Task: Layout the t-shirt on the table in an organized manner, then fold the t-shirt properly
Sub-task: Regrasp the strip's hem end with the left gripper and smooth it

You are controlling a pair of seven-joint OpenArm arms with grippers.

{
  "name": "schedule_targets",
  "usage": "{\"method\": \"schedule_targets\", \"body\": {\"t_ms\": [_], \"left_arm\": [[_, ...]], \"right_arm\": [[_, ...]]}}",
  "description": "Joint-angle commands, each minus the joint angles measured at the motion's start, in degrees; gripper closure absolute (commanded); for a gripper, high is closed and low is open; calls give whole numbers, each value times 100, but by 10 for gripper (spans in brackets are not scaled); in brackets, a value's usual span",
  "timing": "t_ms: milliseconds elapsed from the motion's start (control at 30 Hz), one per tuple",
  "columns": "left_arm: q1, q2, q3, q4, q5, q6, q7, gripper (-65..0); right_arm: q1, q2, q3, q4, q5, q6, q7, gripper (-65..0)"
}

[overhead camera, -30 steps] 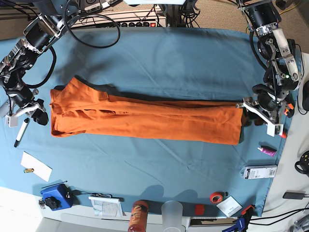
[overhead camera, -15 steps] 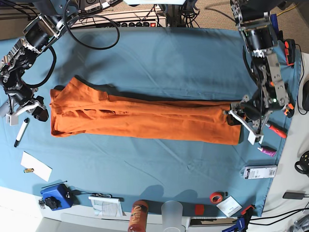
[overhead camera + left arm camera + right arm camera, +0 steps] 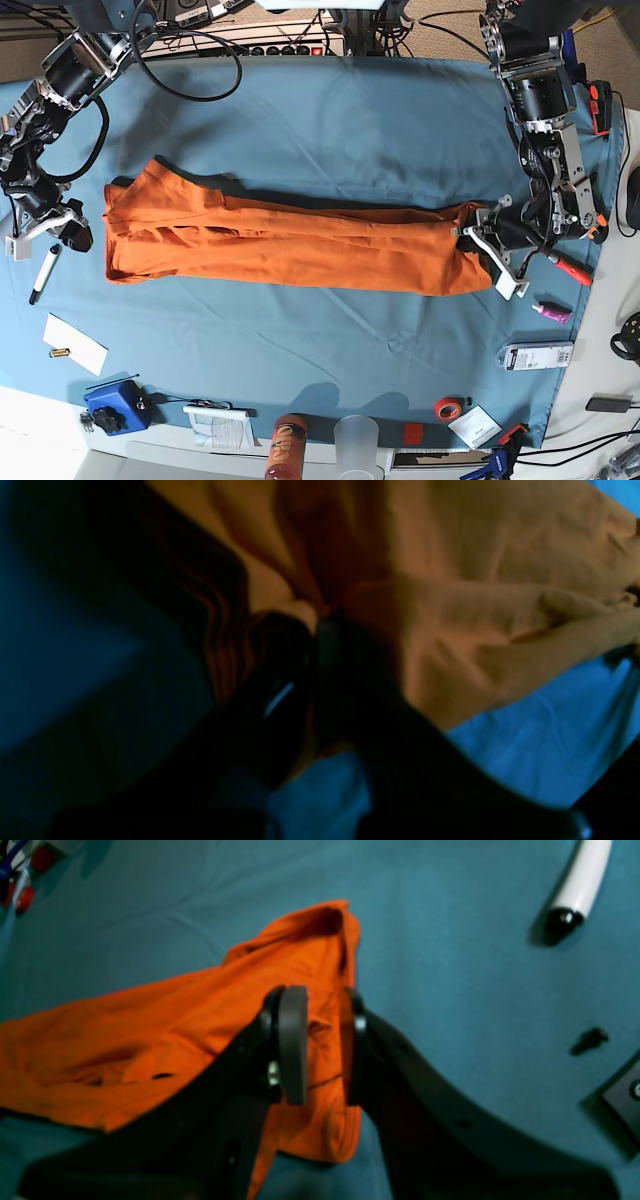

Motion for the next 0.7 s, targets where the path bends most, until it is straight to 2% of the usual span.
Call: {"method": "schedule_targets", "body": {"t_ms": [0, 100, 200, 333, 433, 600, 667], "left_arm": [[-243, -103, -2, 92, -79, 24, -24, 0], [-492, -358, -2, 96, -85, 151, -24, 0], [-704, -671, -2, 96, -289, 122, -2, 0], [-807, -992, 0, 96, -1139, -278, 192, 0], [-772, -1078, 0, 96, -1506, -466, 323, 0], [-669, -1051, 4, 96, -1469, -487, 310, 0], [-577, -1043, 4, 96, -1233, -498, 173, -104]], "right_arm": [[109, 127, 15, 103, 144, 28, 125, -121], [107, 125, 15, 101, 142, 28, 125, -121], [107, 125, 15, 103, 144, 28, 131, -121], [109, 125, 15, 103, 144, 28, 151, -121], [109, 125, 15, 101, 146, 28, 155, -121], [109, 125, 15, 101, 144, 28, 149, -121], [107, 125, 15, 101, 144, 28, 144, -121]]}}
